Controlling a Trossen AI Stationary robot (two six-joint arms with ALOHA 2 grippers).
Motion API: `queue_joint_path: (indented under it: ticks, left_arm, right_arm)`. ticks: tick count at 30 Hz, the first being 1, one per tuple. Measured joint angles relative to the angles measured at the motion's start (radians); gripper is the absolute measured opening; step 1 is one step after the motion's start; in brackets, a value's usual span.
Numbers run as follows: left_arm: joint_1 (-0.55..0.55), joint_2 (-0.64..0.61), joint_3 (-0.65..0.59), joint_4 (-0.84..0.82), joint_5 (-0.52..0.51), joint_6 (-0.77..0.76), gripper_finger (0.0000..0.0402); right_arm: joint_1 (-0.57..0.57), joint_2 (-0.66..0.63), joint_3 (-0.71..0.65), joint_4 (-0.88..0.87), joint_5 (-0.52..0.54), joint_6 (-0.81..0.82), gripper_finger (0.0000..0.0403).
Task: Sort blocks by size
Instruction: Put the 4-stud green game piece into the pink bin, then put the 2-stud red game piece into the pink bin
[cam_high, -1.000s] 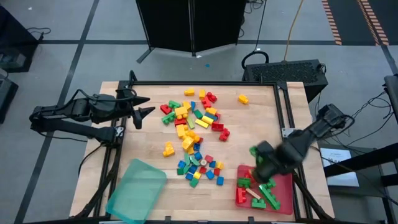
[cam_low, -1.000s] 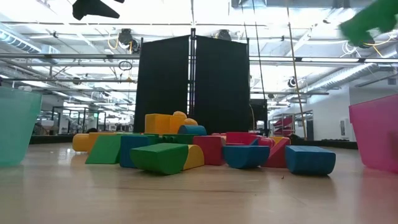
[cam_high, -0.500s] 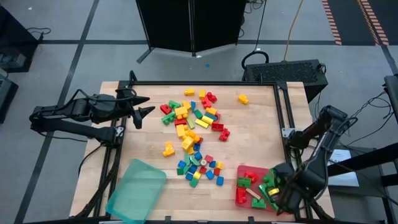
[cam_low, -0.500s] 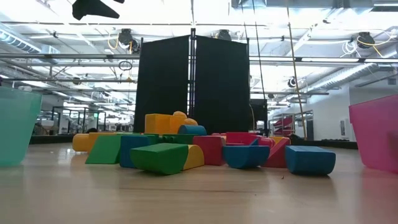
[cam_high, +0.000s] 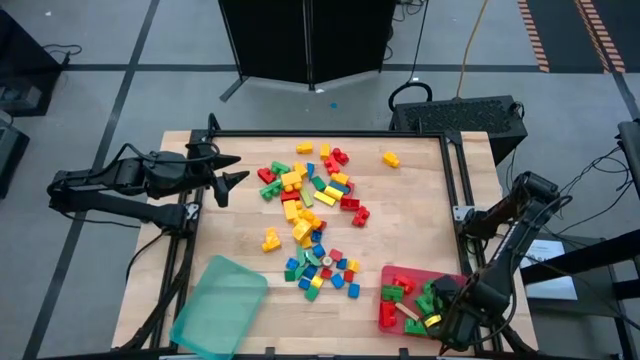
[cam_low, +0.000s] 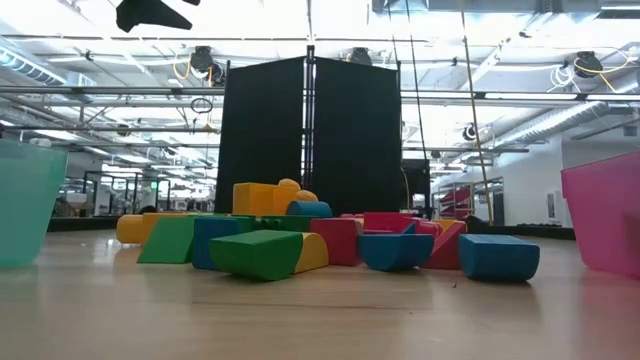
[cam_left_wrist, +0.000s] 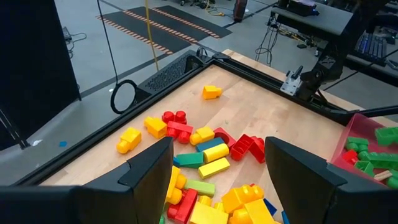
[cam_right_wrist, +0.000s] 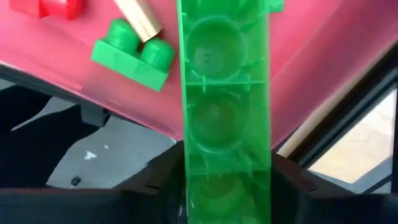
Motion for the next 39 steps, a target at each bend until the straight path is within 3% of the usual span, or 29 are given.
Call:
queue_joint_path:
  ticks: [4, 8, 12, 17, 24, 29, 33, 39]
  left_arm:
    - [0.0, 0.0, 0.0, 0.0, 0.0, 0.002, 0.0255]
    - [0.0, 0.0, 0.0, 0.0, 0.0, 0.002, 0.0255]
    - [0.0, 0.0, 0.0, 0.0, 0.0, 0.002, 0.0255]
    - [0.0, 0.0, 0.0, 0.0, 0.0, 0.002, 0.0255]
    - [0.0, 0.0, 0.0, 0.001, 0.0, 0.0, 0.0255]
    - [0.0, 0.0, 0.0, 0.003, -0.001, -0.005, 0.0255]
    - [0.0, 0.0, 0.0, 0.003, -0.001, -0.007, 0.0255]
    - [0.0, 0.0, 0.0, 0.002, -0.001, -0.006, 0.0255]
  right_arm:
    - [0.0, 0.0, 0.0, 0.0, 0.0, -0.012, 0.0229]
    - [-0.008, -0.001, 0.0, -0.004, 0.014, -0.012, 0.0255]
    - [-0.063, -0.021, 0.011, -0.003, 0.215, -0.028, 0.026]
    - [-0.251, -0.039, 0.012, -0.005, 0.4, -0.228, 0.0257]
    - [-0.648, -0.006, 0.012, 0.003, 0.479, -0.711, 0.0256]
    - [-0.89, 0.029, 0.012, 0.027, 0.486, -0.813, 0.0256]
    - [-0.986, 0.061, 0.012, 0.132, 0.475, -0.848, 0.0256]
    - [-1.002, 0.169, 0.012, 0.172, 0.438, -0.827, 0.0256]
